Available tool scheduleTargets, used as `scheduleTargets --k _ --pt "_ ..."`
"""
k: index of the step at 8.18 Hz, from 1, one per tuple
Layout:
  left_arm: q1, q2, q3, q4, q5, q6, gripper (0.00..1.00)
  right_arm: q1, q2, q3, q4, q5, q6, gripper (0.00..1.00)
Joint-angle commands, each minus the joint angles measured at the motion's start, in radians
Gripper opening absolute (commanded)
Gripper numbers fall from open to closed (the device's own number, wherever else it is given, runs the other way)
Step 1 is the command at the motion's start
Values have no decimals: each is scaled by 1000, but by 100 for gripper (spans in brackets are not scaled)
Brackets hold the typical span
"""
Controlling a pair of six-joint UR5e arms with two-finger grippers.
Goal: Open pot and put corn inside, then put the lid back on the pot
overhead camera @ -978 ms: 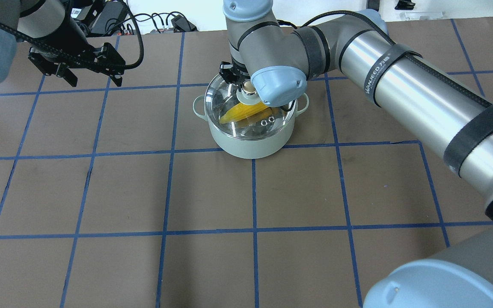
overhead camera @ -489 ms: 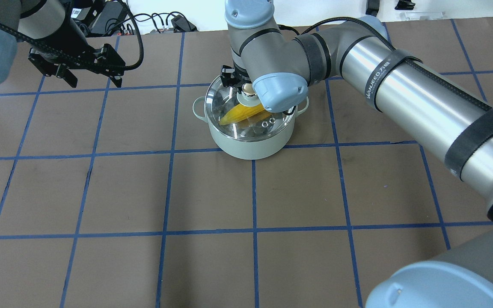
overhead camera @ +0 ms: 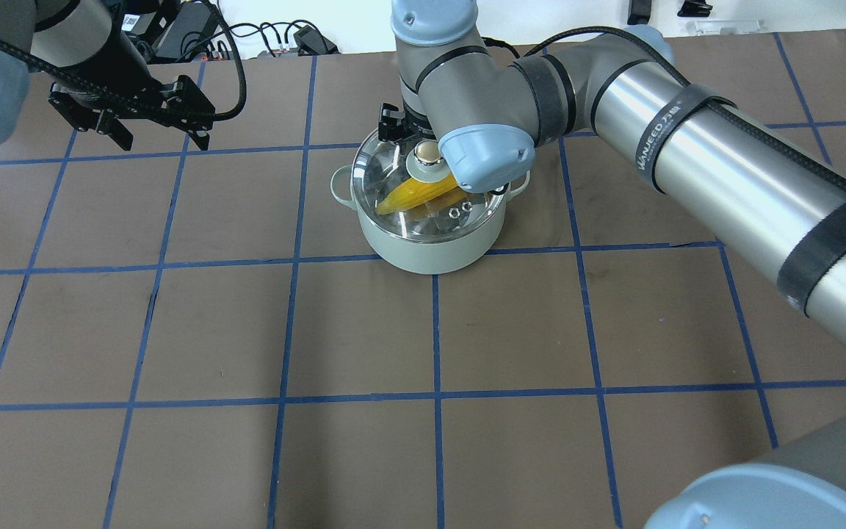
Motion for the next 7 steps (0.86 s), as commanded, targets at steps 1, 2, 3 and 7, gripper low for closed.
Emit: scheduleTargets --k 1,2,3,7 --pt "0 0 0 0 2 0 100 -11 -54 0 11 4 -2 100" --pt "0 0 0 0 2 0 100 -19 -100 0 32 12 -8 100" --pt "0 0 0 0 2 0 100 -20 -135 0 91 21 -13 100" --pt "0 0 0 0 3 0 100 -42 -359 5 444 17 -193 100"
